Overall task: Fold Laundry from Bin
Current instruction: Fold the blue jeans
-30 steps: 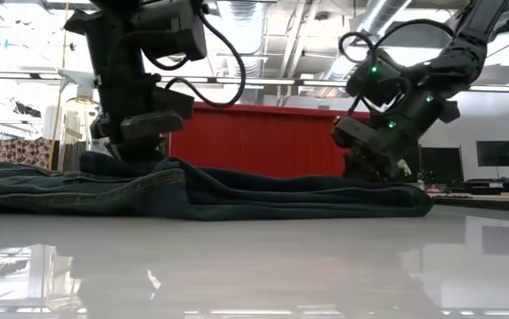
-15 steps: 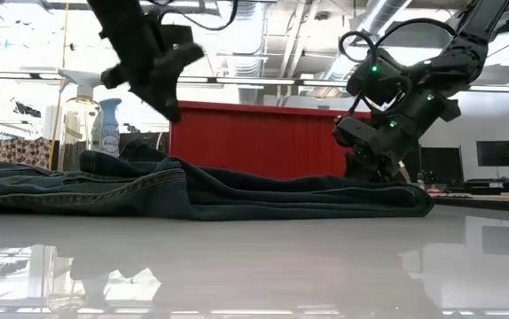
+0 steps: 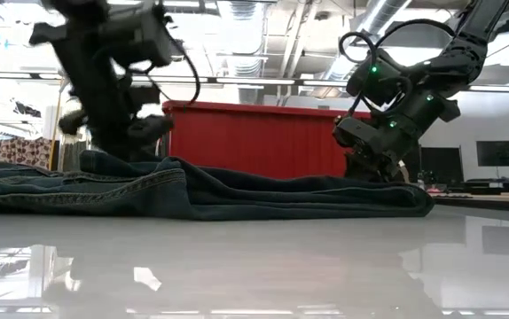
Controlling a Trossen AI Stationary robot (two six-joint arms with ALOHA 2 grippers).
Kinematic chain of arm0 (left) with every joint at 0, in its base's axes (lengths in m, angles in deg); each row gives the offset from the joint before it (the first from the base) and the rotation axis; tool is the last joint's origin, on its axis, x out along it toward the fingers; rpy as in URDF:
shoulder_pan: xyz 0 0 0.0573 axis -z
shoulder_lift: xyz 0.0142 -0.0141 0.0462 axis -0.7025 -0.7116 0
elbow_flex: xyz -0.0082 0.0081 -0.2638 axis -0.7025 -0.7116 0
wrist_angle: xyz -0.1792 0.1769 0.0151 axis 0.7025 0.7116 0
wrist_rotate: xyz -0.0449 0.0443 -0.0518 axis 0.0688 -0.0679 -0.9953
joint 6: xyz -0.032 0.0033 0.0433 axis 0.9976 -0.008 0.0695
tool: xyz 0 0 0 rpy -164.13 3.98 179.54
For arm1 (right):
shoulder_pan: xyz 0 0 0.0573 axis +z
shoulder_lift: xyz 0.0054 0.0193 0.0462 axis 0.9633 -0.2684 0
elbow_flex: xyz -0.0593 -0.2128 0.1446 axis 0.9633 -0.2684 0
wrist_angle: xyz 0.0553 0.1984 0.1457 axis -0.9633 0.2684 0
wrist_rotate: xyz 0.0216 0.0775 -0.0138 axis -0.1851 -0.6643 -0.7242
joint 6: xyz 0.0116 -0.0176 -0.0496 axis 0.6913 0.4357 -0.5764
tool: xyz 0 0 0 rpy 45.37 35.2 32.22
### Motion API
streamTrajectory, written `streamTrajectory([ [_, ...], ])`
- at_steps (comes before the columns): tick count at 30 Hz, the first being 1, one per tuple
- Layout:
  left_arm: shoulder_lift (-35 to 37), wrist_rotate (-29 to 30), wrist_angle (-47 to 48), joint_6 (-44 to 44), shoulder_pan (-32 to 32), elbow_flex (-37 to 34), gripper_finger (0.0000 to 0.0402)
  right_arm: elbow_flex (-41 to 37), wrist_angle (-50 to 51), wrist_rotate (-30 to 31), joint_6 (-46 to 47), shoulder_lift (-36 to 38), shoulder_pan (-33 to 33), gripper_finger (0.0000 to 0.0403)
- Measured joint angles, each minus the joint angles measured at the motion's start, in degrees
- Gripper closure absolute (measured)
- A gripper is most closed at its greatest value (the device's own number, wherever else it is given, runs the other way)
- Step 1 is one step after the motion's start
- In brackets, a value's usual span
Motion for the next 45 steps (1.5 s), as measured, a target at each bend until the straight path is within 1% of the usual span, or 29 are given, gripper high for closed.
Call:
streamTrajectory([
  [2, 0.00, -3.44, -4.34, -0.16, -0.05, -3.12, 0.0401, 0.00, 0.02, -0.16, 0.02, 0.00, -0.03, 0.0376],
  [4, 0.00, -6.09, -5.81, 0.88, -0.03, -4.97, 0.0401, 0.00, 0.00, -0.16, 0.01, 0.00, -0.03, 0.0375],
  [8, 0.73, -6.76, -5.20, 1.40, -0.05, -5.02, 0.0401, 0.00, -0.42, -0.32, 0.10, 0.00, -0.03, 0.0377],
  [11, 1.40, -6.56, -4.90, -0.35, -0.35, -4.03, 0.0401, 0.93, -0.09, -0.74, 0.26, 1.21, -0.05, 0.0372],
  [14, 1.40, -7.59, -5.10, -1.11, -1.25, -3.59, 0.0401, 2.65, -0.09, -0.74, 0.22, 4.74, -0.09, 0.0356],
  [17, 1.71, -8.16, -4.73, -0.96, -1.51, -2.41, 0.0401, 3.94, 3.86, -0.66, 0.20, 9.07, -0.89, 0.0338],
  [19, 3.30, -8.35, -4.90, -1.06, -1.51, -0.54, 0.0401, 4.44, 6.47, -0.64, 0.16, 11.88, -1.66, 0.0328],
  [21, 5.74, -10.78, -4.58, -2.75, -1.51, 1.89, 0.0401, 4.59, 8.30, -0.61, 0.09, 14.67, -2.60, 0.0319],
  [23, 8.63, -13.37, -3.19, -6.99, -1.28, 3.82, 0.0401, 4.59, 10.21, -0.50, -0.29, 16.86, -3.39, 0.0312],
  [25, 11.37, -15.52, -1.43, -8.78, -0.42, 5.02, 0.0394, 4.59, 11.44, -0.45, -0.81, 18.35, -4.12, 0.0307],
  [27, 13.99, -17.53, 0.60, -8.65, 0.44, 5.16, 0.0380, 4.59, 11.90, -0.33, -1.34, 19.48, -4.56, 0.0305],
  [30, 16.33, -21.83, 1.62, -4.15, 1.92, 5.16, 0.0344, 4.59, 12.60, -0.33, -1.55, 20.07, -4.58, 0.0305],
  [33, 16.73, -27.49, 2.86, 0.06, 3.82, 5.17, 0.0301, 4.59, 12.72, -0.37, -1.94, 19.74, -4.47, 0.0304],
  [35, 15.93, -29.41, 5.71, 4.27, 4.30, 5.16, 0.0272, 4.59, 12.70, -0.38, -1.97, 19.57, -4.09, 0.0304],
  [37, 14.56, -29.30, 7.52, 8.91, 4.25, 5.16, 0.0247, 4.59, 12.83, -0.38, -2.08, 19.54, -3.72, 0.0304],
  [40, 12.40, -26.89, 9.72, 16.44, 4.30, 5.16, 0.0220, 4.59, 12.86, -0.46, -2.20, 19.54, -3.61, 0.0304],
  [45, 9.14, -26.33, 9.60, 23.07, 4.31, 5.14, 0.0200, 4.59, 13.38, -0.51, -3.22, 19.54, -3.63, 0.0304],
])
